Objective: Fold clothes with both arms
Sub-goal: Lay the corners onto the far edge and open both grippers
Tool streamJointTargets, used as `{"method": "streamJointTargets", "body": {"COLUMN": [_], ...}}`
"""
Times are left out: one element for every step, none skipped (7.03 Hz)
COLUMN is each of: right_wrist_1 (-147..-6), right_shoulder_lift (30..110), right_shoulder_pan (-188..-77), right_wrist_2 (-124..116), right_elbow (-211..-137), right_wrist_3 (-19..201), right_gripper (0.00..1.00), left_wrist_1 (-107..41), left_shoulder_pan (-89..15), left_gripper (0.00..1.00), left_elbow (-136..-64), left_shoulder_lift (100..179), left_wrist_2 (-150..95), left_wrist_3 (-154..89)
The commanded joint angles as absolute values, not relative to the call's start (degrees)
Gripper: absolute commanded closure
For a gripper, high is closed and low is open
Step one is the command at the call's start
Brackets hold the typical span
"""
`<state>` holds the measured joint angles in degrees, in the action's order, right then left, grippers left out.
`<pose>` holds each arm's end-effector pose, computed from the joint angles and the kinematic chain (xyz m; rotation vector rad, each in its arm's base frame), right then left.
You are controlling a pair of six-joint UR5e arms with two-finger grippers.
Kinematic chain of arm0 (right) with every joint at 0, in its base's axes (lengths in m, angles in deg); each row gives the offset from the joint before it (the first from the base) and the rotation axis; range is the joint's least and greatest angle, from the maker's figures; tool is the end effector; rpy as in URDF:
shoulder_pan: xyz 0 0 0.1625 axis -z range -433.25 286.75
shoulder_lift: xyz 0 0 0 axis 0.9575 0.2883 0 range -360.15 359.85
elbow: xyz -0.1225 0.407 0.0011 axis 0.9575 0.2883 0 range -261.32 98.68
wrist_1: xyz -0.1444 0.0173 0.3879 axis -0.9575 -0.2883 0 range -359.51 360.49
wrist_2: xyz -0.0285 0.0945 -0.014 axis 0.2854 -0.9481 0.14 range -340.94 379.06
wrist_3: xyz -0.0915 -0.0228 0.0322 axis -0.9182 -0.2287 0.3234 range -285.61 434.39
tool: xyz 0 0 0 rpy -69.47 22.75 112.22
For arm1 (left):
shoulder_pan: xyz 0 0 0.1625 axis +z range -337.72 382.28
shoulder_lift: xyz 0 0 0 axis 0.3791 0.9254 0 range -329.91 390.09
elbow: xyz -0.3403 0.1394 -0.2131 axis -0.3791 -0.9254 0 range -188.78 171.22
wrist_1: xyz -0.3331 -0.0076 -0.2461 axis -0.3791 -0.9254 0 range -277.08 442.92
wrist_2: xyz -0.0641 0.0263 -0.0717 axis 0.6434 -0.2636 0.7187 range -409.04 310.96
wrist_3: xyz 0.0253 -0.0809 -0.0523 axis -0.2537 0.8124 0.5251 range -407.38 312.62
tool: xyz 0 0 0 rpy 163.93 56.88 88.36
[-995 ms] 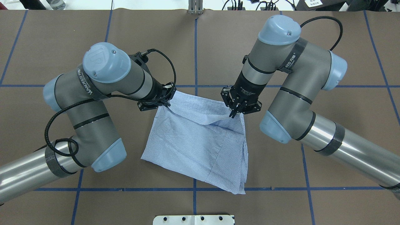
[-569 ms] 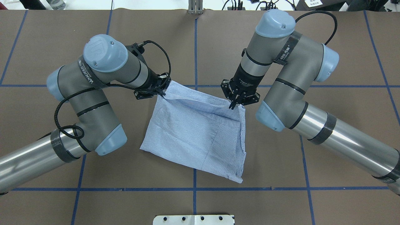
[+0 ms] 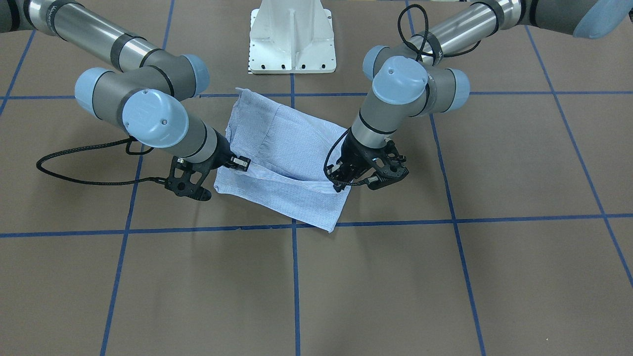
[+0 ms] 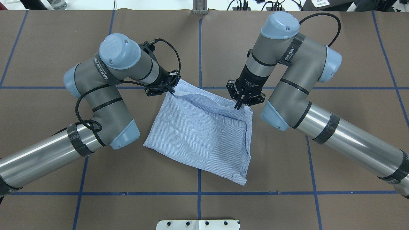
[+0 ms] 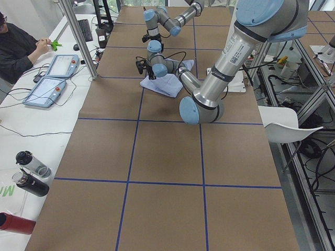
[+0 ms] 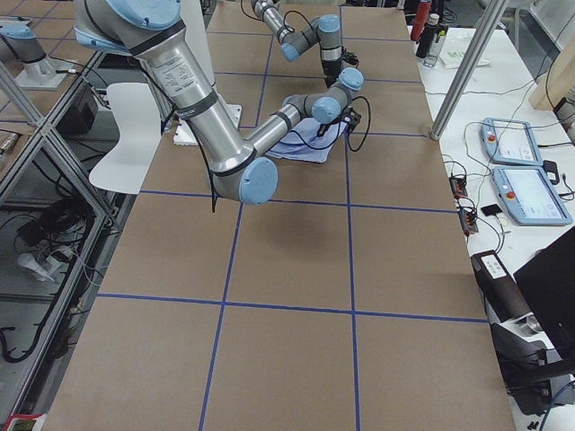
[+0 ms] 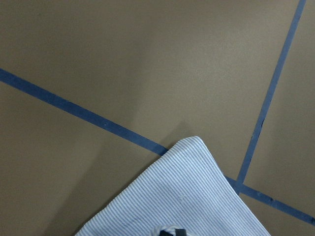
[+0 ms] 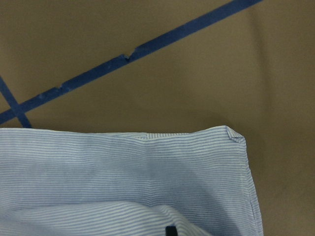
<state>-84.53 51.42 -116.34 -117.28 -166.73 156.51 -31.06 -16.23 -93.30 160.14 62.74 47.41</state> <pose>-0.4772 -0.5303 0.2681 -0.4262 -0.9120 0.2882 0.5092 -0.5282 0.2285 -0.0391 1.0763 -0.4882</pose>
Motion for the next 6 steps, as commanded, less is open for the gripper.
{"method": "streamJointTargets", "body": {"right_wrist_1": [-84.42, -84.33, -80.93, -71.85, -61.93, -57.22], "right_shoulder_lift": [52.40, 52.32, 52.32, 53.98, 55.99, 57.49], "right_shoulder_pan": [-117.36, -118.15, -118.16, -117.81, -115.28, -112.21], "right_wrist_2": [-116.73, -116.73, -116.47, -114.03, -108.00, -103.59], "right_elbow": [-166.66, -166.75, -166.83, -166.92, -167.01, -167.10], "right_wrist_3": [156.48, 156.39, 156.30, 156.39, 156.21, 155.52], "right_gripper": [0.00, 0.00, 0.00, 0.00, 0.00, 0.00], "left_wrist_1": [-31.33, -31.33, -31.25, -31.07, -31.16, -31.16], "left_shoulder_pan": [-17.79, -19.45, -19.82, -19.82, -19.82, -19.82], "left_gripper": [0.01, 0.01, 0.01, 0.01, 0.01, 0.01], "left_elbow": [-93.07, -92.98, -92.89, -92.98, -92.98, -92.98], "left_shoulder_lift": [161.04, 161.22, 161.14, 161.22, 161.22, 161.22], "left_wrist_2": [62.67, 62.76, 62.85, 62.85, 62.85, 62.85], "left_wrist_3": [47.45, 47.11, 46.84, 46.84, 46.84, 46.84]}}
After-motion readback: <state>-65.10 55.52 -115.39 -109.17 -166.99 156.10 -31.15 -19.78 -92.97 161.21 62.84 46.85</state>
